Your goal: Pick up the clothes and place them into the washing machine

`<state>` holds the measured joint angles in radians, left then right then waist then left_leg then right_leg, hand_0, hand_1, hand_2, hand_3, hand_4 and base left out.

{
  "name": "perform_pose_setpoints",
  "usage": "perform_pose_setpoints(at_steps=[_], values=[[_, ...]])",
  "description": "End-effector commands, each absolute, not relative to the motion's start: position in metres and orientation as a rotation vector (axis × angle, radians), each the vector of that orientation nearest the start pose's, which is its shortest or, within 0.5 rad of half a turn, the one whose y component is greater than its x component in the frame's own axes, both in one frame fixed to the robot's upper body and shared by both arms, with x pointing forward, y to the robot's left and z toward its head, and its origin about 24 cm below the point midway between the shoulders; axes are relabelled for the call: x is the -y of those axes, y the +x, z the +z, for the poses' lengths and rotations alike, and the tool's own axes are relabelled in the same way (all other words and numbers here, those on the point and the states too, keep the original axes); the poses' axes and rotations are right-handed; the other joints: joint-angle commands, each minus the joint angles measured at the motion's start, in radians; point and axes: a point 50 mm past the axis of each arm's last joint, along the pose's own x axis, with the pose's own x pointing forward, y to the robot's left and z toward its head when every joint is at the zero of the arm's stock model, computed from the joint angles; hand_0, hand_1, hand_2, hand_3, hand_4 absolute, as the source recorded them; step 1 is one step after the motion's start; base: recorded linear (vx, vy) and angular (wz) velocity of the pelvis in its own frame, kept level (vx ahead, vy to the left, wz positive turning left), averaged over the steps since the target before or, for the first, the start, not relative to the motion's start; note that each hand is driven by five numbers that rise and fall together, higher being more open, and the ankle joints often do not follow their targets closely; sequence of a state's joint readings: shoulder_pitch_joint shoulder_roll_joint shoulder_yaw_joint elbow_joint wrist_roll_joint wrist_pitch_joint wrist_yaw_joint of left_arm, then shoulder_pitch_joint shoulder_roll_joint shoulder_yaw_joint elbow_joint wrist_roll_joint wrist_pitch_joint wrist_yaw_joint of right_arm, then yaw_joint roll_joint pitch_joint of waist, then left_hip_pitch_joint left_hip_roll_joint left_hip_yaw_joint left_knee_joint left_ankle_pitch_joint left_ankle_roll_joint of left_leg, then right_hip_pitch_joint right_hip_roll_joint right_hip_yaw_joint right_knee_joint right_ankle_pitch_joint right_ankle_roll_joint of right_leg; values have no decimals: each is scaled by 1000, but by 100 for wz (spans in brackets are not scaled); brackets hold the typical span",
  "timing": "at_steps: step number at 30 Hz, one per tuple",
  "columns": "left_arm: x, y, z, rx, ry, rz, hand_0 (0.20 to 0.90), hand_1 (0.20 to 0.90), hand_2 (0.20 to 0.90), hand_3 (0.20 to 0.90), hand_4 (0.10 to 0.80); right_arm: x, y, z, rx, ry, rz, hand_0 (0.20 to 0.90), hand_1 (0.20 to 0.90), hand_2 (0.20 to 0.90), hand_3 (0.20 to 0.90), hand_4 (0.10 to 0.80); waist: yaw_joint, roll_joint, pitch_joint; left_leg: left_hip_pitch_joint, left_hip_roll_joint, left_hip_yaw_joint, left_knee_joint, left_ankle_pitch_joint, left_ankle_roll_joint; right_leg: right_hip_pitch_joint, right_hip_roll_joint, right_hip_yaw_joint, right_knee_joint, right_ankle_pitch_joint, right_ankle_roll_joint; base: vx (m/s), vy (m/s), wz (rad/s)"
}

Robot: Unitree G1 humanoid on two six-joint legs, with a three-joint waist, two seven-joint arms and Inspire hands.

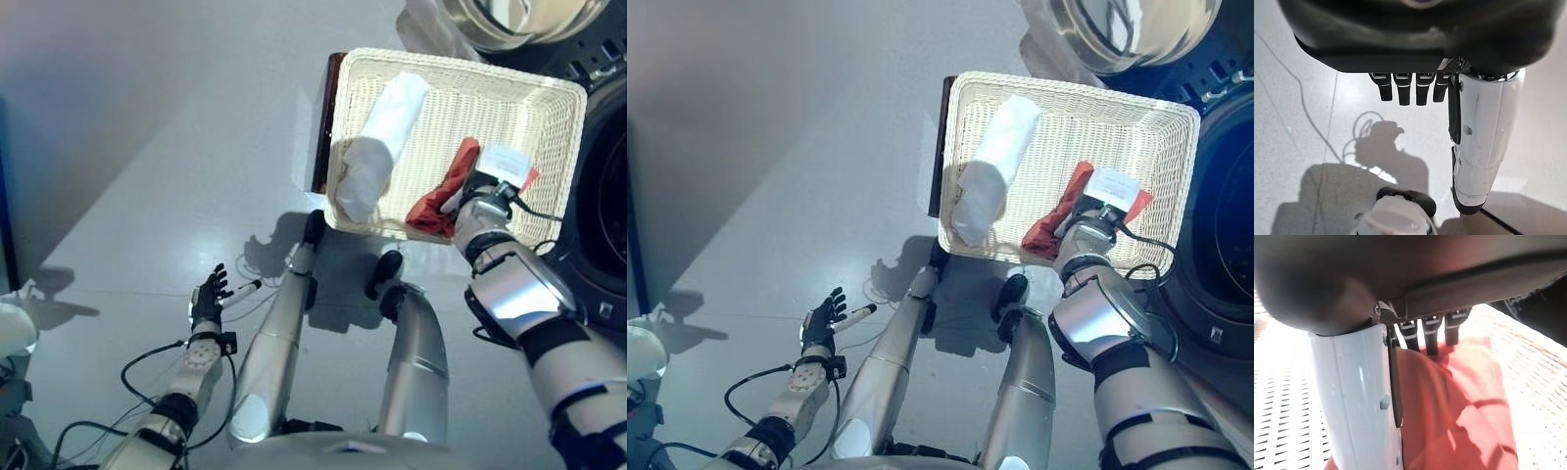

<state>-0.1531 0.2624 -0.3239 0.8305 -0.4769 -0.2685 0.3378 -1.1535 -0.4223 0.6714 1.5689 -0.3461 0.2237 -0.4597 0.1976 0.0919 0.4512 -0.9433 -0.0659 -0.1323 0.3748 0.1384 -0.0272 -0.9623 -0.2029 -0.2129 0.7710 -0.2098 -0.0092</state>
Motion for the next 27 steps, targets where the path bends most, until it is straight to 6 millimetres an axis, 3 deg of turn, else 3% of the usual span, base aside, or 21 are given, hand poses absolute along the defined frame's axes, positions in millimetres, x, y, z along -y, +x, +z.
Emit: perform_pose_setpoints(at_steps=[1, 5, 10, 15, 17, 21, 24, 27], values=[[-235, 230, -65, -408, 46, 428, 900, 900, 900, 900, 800, 208, 418, 168, -84, -1455, -392, 200, 200, 200, 200, 300, 29, 29, 68, -55, -66, 75, 173, -163, 21, 26, -25, 38, -60, 59, 52, 14, 11, -9], [-232, 231, -67, -420, 51, 417, 900, 900, 900, 900, 800, 200, 420, 175, -76, -1460, -403, 200, 200, 200, 200, 300, 27, 29, 68, -39, -62, 79, 155, -158, 23, 37, -19, 42, -75, 66, 51, 11, 12, -18], [-228, 231, -66, -412, 61, 390, 900, 900, 900, 900, 800, 206, 417, 167, -123, -1469, -418, 200, 200, 200, 200, 300, 32, 43, 68, -11, -63, 83, 129, -153, 26, 58, -18, 47, -98, 73, 55, 5, 9, 0], [-217, 229, -70, -420, 92, 321, 900, 900, 900, 900, 800, 245, 402, 145, -249, -1472, -480, 200, 200, 200, 200, 300, 44, 79, 56, 40, -62, 86, 69, -129, 28, 100, -17, 54, -142, 88, 60, 5, 6, 11], [-212, 227, -72, -418, 96, 299, 900, 900, 900, 900, 800, 269, 392, 135, -296, -1447, -528, 200, 200, 200, 200, 300, 42, 84, 51, 64, -58, 91, 51, -124, 27, 120, -16, 57, -163, 95, 64, -3, 9, -9], [-211, 221, -77, -435, 107, 289, 900, 900, 900, 900, 800, 290, 383, 131, -322, -1398, -583, 200, 200, 200, 200, 300, 40, 91, 36, 91, -52, 97, 33, -119, 28, 148, -12, 62, -189, 107, 69, 8, 4, -5], [-213, 212, -83, -463, 117, 291, 900, 900, 900, 900, 800, 313, 372, 130, -307, -1206, -675, 200, 200, 200, 200, 300, 25, 90, 14, 146, -40, 103, -4, -112, 24, 204, 0, 72, -244, 125, 76, 39, 14, -13], [-217, 205, -88, -491, 109, 297, 900, 900, 900, 900, 800, 337, 361, 133, -253, -773, -804, 200, 200, 200, 200, 300, 7, 84, -3, 193, -30, 105, -36, -107, 18, 258, 8, 75, -294, 134, 80, 65, -27, -14]])
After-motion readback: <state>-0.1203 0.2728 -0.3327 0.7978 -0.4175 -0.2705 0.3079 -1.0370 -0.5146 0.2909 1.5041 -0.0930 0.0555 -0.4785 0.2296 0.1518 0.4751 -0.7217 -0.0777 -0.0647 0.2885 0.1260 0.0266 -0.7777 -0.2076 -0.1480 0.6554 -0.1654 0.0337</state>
